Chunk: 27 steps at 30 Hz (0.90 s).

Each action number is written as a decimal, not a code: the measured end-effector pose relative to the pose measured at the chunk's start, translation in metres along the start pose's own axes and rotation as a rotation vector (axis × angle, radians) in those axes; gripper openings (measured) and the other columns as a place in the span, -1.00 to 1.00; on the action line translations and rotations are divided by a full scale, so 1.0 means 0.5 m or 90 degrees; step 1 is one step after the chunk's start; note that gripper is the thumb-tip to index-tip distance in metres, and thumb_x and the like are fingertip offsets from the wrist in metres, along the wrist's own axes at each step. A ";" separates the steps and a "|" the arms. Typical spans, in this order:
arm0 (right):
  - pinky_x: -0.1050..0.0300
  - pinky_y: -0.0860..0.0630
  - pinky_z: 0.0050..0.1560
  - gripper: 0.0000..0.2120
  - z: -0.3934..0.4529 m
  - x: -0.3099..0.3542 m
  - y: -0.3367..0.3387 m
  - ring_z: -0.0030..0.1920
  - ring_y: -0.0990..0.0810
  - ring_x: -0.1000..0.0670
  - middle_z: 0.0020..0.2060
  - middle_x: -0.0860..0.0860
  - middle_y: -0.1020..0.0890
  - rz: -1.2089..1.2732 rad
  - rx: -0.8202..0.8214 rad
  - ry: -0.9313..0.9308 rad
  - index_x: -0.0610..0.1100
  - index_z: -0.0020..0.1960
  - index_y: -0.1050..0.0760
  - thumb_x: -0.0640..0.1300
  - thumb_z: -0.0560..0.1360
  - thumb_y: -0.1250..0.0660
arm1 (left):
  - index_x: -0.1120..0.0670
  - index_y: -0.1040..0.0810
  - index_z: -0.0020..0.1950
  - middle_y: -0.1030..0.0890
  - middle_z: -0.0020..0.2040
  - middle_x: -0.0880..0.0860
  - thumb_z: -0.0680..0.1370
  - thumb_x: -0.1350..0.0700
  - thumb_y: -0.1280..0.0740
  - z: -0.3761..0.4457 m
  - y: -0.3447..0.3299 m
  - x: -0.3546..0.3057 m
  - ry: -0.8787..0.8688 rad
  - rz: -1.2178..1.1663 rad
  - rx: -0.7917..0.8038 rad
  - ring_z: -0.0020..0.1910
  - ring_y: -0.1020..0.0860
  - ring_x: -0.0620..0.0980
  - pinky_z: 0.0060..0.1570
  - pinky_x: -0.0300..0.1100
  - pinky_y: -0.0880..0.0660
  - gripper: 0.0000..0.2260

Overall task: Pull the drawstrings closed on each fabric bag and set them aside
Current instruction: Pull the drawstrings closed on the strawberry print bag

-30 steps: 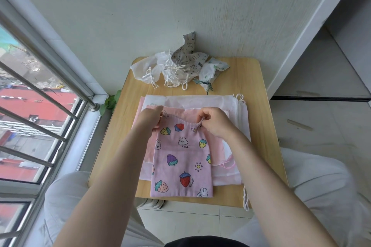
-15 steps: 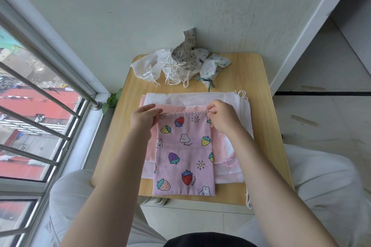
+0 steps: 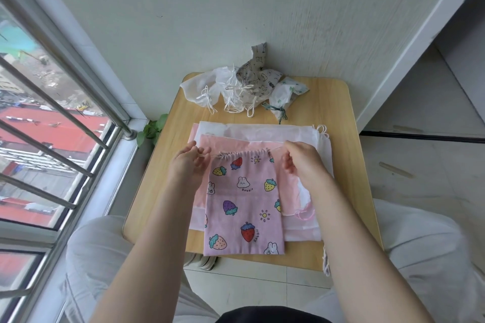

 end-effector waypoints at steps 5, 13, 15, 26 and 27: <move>0.01 -0.59 0.07 -0.81 -0.023 0.013 -0.024 -0.10 -0.65 -0.12 -0.23 -0.16 -0.60 0.595 0.061 -0.103 -0.20 -0.22 -0.42 -0.23 0.58 -0.27 | 0.12 -0.47 0.02 -0.28 -0.52 -0.04 0.64 0.32 -0.03 0.002 0.003 0.012 -0.010 0.124 0.019 -0.62 -0.18 -0.13 -0.63 -0.37 -0.12 -0.75; 0.27 -0.12 -0.57 -0.74 0.007 -0.004 0.013 -0.61 -0.13 0.11 -0.56 0.08 -0.17 0.579 -0.020 -0.120 -0.08 -0.24 -0.29 -0.14 0.62 -0.18 | 0.10 -0.52 0.07 -0.46 -0.27 0.02 0.56 0.23 -0.08 -0.021 0.014 -0.042 -0.237 0.464 -0.156 -0.35 -0.42 0.04 -0.41 -0.21 -0.32 -0.76; 0.24 -0.09 -0.58 -0.82 0.015 -0.006 0.031 -0.61 -0.11 0.11 -0.56 0.09 -0.17 0.412 -0.076 -0.072 -0.09 -0.18 -0.34 -0.17 0.59 -0.21 | 0.11 -0.52 0.03 -0.50 -0.23 -0.04 0.54 0.16 -0.18 -0.025 0.014 -0.055 -0.331 0.578 -0.132 -0.32 -0.46 0.01 -0.38 -0.19 -0.33 -0.84; 0.15 -0.21 -0.38 -0.63 -0.029 0.016 -0.038 -0.44 -0.32 -0.02 -0.50 0.04 -0.32 -0.619 0.064 0.159 -0.08 -0.44 -0.21 0.01 0.47 -0.22 | 0.11 -0.29 -0.48 -0.24 -0.51 0.00 0.54 -0.12 -0.27 -0.029 -0.021 0.020 -0.391 1.135 0.114 -0.50 -0.23 -0.02 -0.46 -0.20 -0.18 -0.52; 0.13 -0.18 -0.38 -0.58 -0.031 0.013 -0.043 -0.46 -0.26 -0.02 -0.51 0.02 -0.25 -0.623 0.087 0.155 -0.07 -0.46 -0.16 0.02 0.48 -0.23 | 0.08 -0.22 -0.47 -0.19 -0.51 -0.01 0.52 -0.10 -0.30 -0.032 -0.021 0.021 -0.403 1.111 0.111 -0.50 -0.18 -0.03 -0.46 -0.19 -0.14 -0.53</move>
Point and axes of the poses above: each hand's wrist, its own z-axis towards the middle knuckle, its own y-axis out of the back of the hand, x = y × z, the point moved 2 cm from there along z, towards the middle knuckle
